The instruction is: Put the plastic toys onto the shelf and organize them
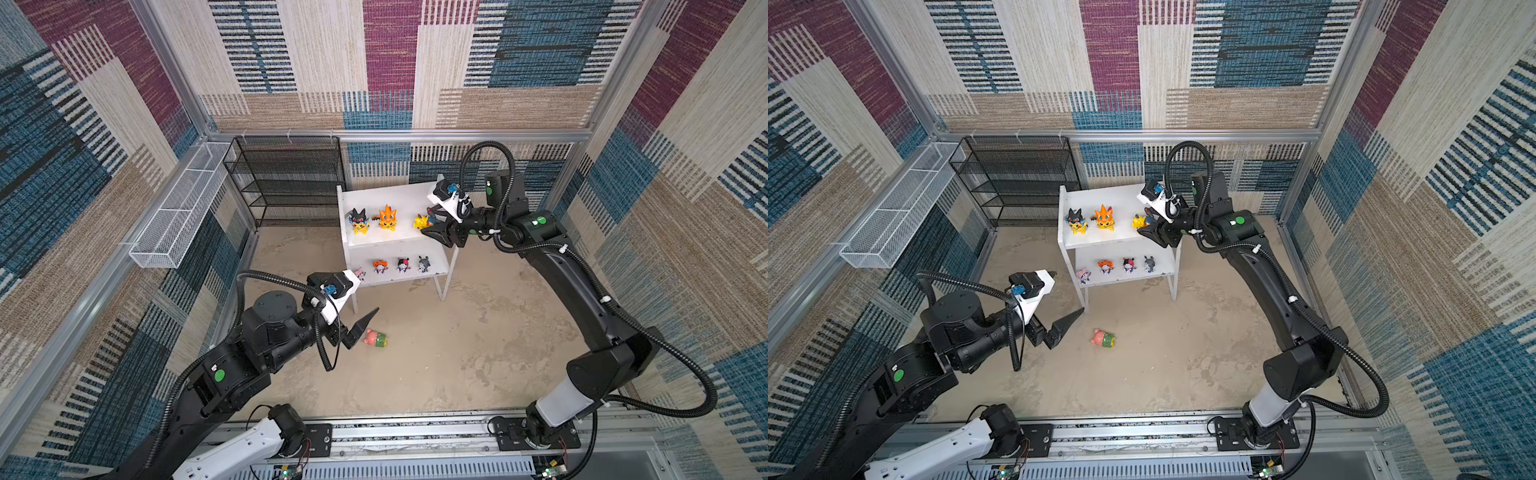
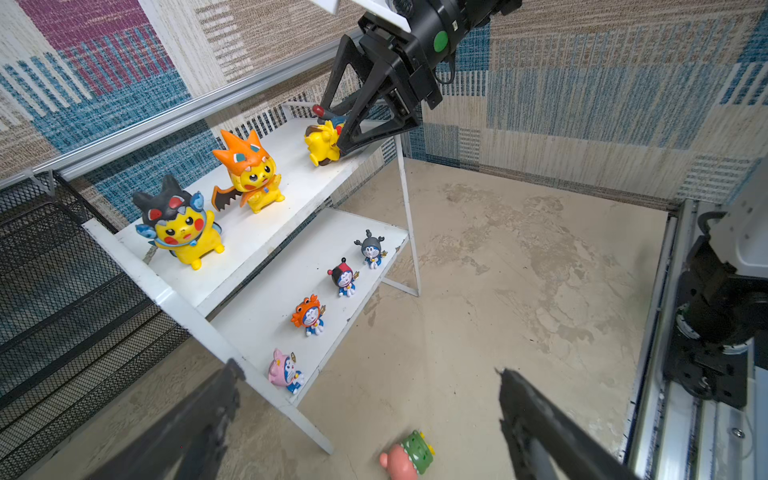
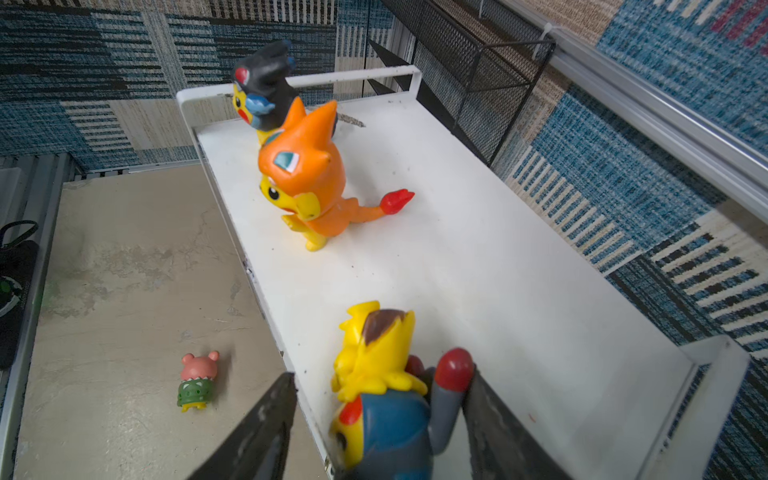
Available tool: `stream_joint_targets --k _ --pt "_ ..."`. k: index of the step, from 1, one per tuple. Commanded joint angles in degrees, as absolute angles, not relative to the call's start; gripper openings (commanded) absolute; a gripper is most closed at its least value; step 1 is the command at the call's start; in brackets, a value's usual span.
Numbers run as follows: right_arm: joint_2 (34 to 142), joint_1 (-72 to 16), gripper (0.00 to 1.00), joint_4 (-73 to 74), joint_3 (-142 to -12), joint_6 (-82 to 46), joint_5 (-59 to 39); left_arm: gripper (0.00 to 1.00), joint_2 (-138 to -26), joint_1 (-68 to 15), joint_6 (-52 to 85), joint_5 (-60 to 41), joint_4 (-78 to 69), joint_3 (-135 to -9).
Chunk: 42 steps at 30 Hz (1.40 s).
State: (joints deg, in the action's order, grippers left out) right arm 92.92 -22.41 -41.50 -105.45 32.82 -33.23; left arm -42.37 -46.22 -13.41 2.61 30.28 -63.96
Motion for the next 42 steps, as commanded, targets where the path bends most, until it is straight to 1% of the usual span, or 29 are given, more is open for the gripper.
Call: stream_joint_targets --k 1,5,10,21,30,32,36,38,40,42 --pt "92.90 -22.41 0.64 -41.31 -105.09 32.22 -33.80 0.99 -42.29 -46.03 -13.72 2.06 28.39 -63.85" --pt "92.99 -22.42 0.55 -41.22 -105.17 32.18 -33.86 0.99 -42.26 -46.04 -13.71 2.10 28.40 -63.90" --pt "92.88 -22.41 0.49 -41.24 -105.16 32.21 -33.93 0.99 -42.27 -46.00 -13.71 2.02 28.32 -63.80" --pt "91.20 -22.41 0.41 -40.47 -105.64 31.86 -33.69 0.99 -42.29 -45.82 -13.69 1.74 28.32 -63.72" --pt "84.92 -22.52 0.38 -40.61 -101.99 30.17 -34.82 0.99 -43.42 -45.79 -13.35 -0.38 28.32 -64.41" --pt "81.81 -22.59 0.37 -40.03 -98.88 29.79 -34.64 0.99 -43.58 -45.79 -13.56 -2.57 28.35 -64.47" --pt "74.76 -23.57 0.38 -40.92 -92.04 30.02 -34.99 0.99 -43.98 -45.78 -14.21 -7.42 28.85 -64.84" --pt "71.42 -24.69 0.38 -41.48 -88.14 29.94 -34.70 0.99 -44.54 -45.86 -15.11 -11.21 29.90 -65.35" --pt "68.20 -26.43 0.38 -42.26 -84.88 29.66 -33.82 0.99 -45.53 -46.03 -16.60 -17.02 31.92 -66.00" --pt "65.83 -28.41 0.38 -43.18 -82.27 28.91 -32.50 0.99 -46.87 -46.51 -16.94 -20.17 33.66 -66.84"
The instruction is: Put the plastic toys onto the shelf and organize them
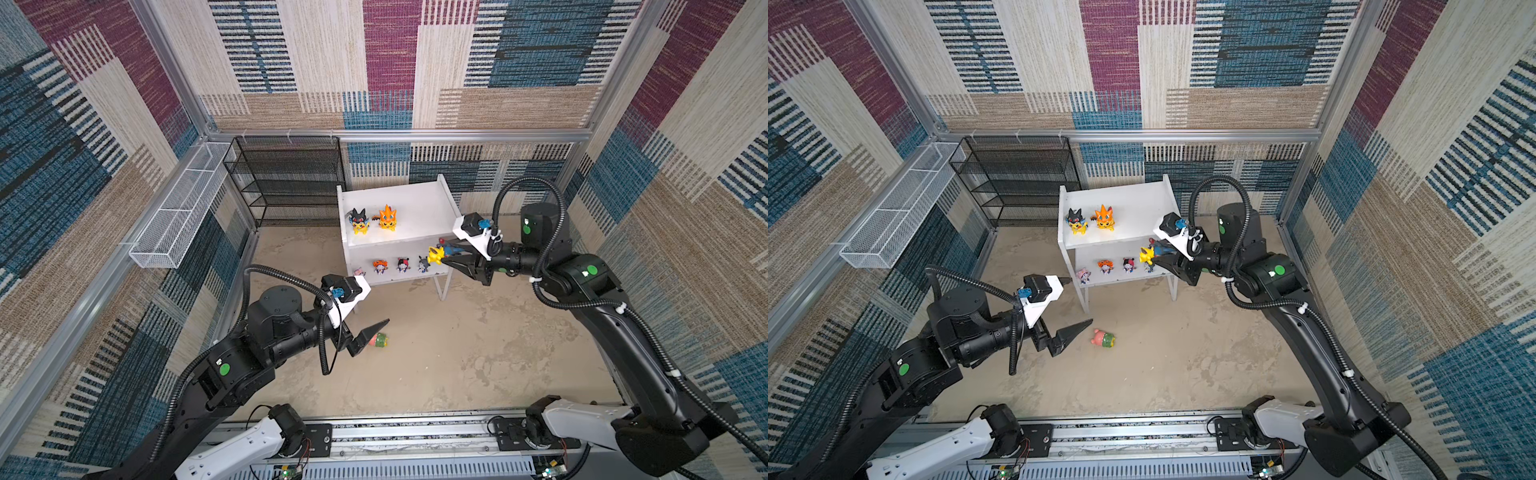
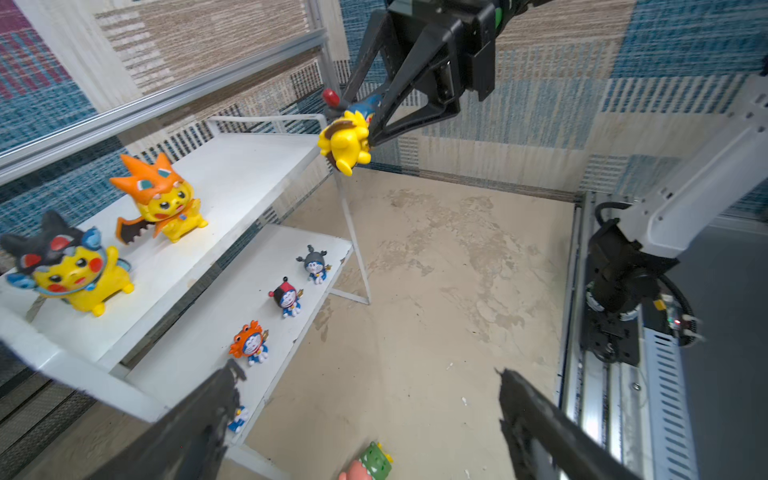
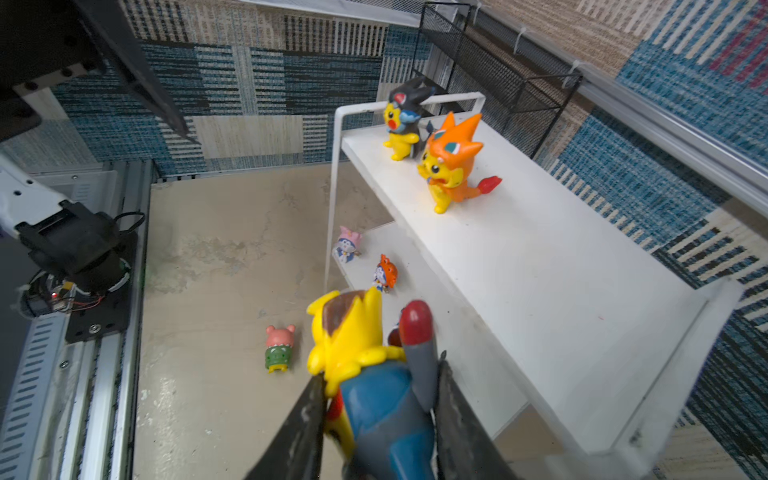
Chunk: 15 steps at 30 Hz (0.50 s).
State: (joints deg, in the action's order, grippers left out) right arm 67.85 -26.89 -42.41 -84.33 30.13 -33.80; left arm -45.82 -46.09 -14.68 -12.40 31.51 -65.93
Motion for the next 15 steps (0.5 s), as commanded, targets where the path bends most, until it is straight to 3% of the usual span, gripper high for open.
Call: stream_joint_targets --k 1,6,15 --pt "64.63 -29.42 0.38 -43.57 -80.82 28.43 -31.97 0.99 -47.62 -46.88 -16.92 -20.80 34.58 -67.19" --pt "59.38 -33.20 0.37 -42.99 -74.11 25.93 -30.87 0.99 -49.93 -51.52 -17.05 -17.59 36.60 -66.50" --pt "58.90 -42.07 0.35 -42.89 -68.07 22.52 -26.42 0.88 -56.04 -65.70 -15.80 5.23 38.06 -65.57"
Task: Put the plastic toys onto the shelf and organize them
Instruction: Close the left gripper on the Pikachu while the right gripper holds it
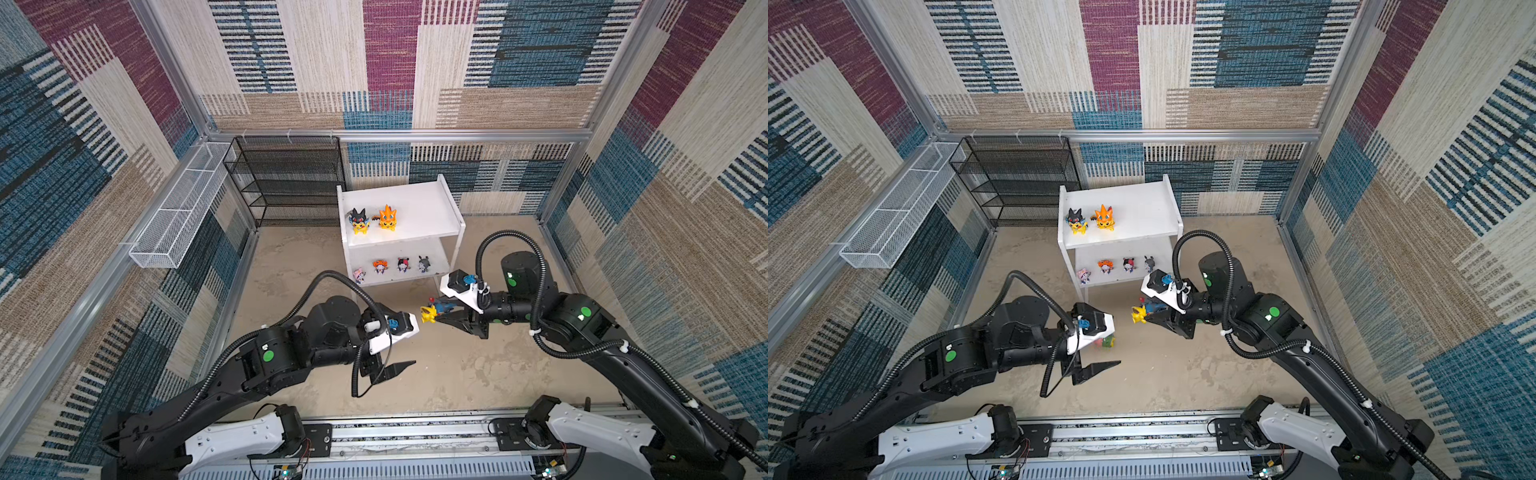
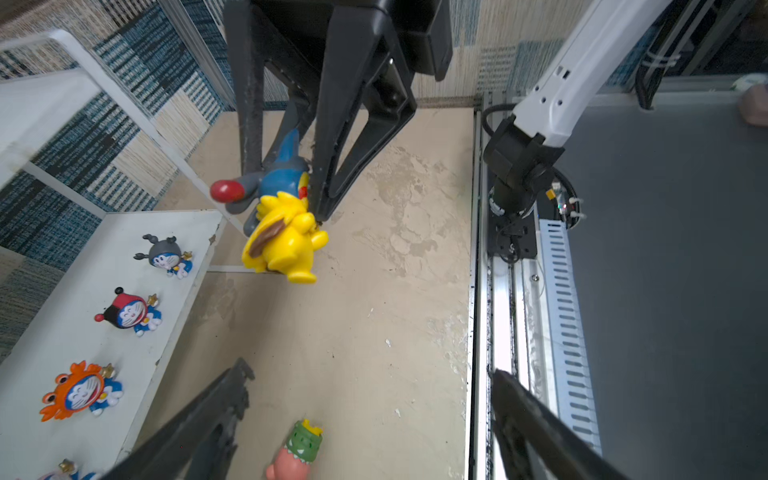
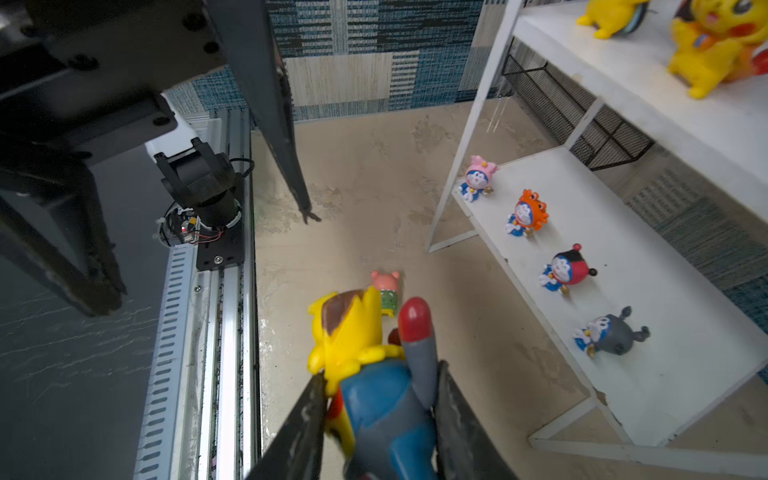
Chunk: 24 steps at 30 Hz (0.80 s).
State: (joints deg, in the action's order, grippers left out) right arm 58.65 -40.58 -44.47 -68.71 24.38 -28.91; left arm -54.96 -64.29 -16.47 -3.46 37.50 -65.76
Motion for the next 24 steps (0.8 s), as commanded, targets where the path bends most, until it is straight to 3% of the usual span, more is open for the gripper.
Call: stream_joint_targets --k 1,4,12,24 --pt "59.01 -43.09 0.35 -42.85 -67.84 22.34 -25.97 0.86 -56.75 -65.98 -15.03 6.47 37.96 -65.53" --pt "59.50 -45.50 0.35 -42.80 -66.95 21.88 -24.98 0.83 -57.51 -66.02 -13.34 8.64 36.63 -64.65" --pt "62.47 -50.07 0.32 -41.89 -66.78 20.53 -22.33 0.75 -58.21 -66.01 -13.92 3.16 34.35 -62.84" --pt "63.62 -52.05 0.32 -39.38 -67.59 20.07 -22.40 0.40 -59.47 -65.97 -12.66 2.05 31.47 -61.35"
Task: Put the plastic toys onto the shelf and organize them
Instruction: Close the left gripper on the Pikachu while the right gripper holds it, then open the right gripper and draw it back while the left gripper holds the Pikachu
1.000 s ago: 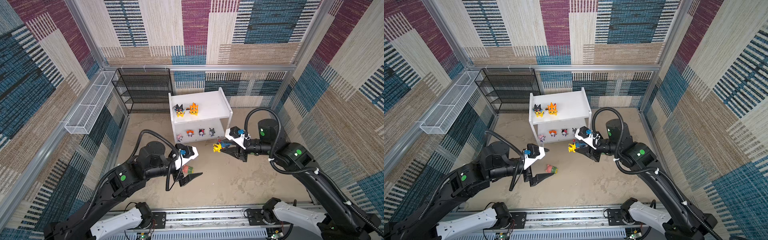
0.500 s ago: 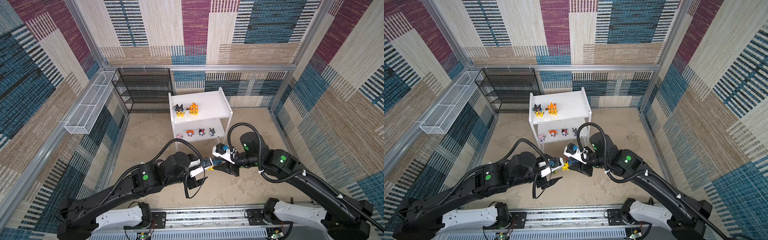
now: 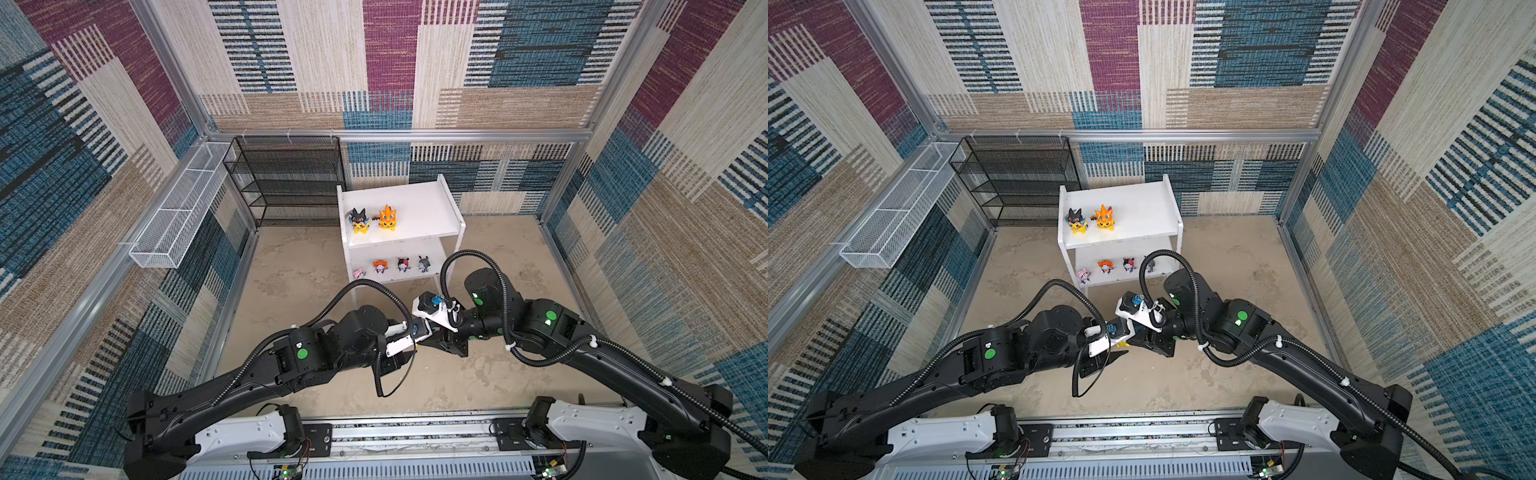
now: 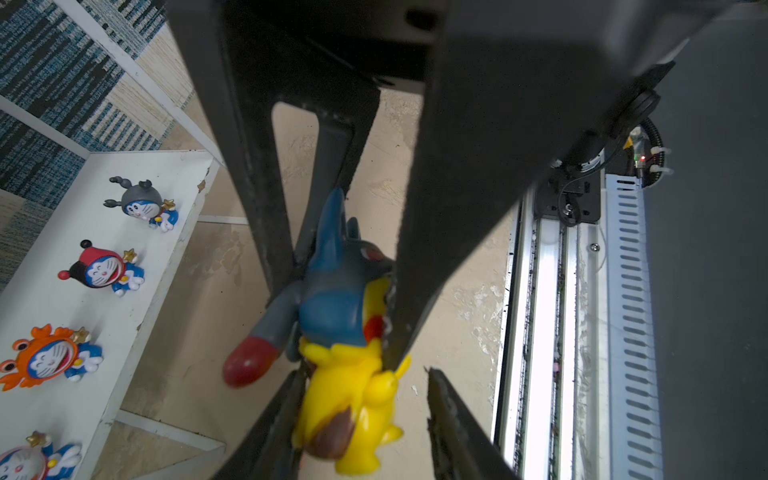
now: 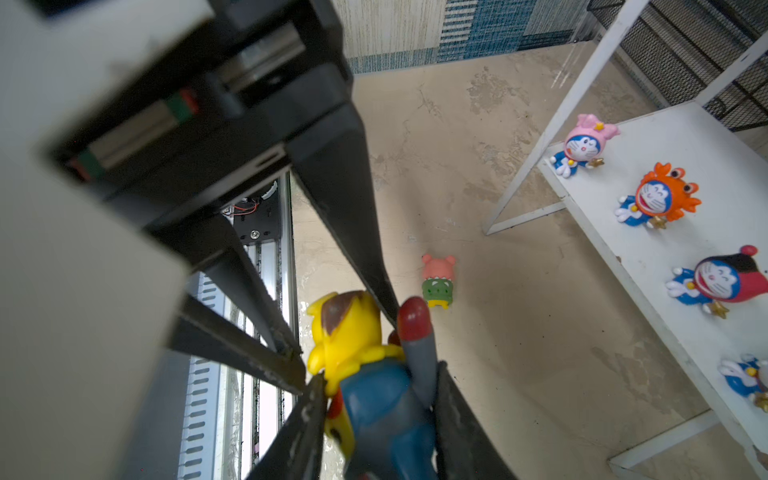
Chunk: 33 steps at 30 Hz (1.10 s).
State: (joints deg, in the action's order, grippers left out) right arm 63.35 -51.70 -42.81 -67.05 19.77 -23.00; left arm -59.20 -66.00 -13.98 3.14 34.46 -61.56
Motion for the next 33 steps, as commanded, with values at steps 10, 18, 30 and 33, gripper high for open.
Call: stream_joint_targets --k 10,18,30,33 --pt "62.16 -52.47 0.35 -37.48 -67.43 19.91 -24.09 0.03 -58.82 -65.83 -11.85 2.33 29.35 -59.67" --pt "53.19 -52.37 0.92 -26.88 -57.90 16.85 -21.79 0.00 -52.76 -63.99 -7.91 0.66 24.05 -54.19" --pt "47.65 -50.88 1.00 1.03 -46.01 3.05 -31.31 0.00 -35.71 -62.85 -3.19 -2.87 14.07 -41.77" --pt "49.96 -50.89 1.00 8.23 -44.71 -0.40 -36.06 0.00 -32.35 -62.84 -2.86 -3.78 11.85 -39.77"
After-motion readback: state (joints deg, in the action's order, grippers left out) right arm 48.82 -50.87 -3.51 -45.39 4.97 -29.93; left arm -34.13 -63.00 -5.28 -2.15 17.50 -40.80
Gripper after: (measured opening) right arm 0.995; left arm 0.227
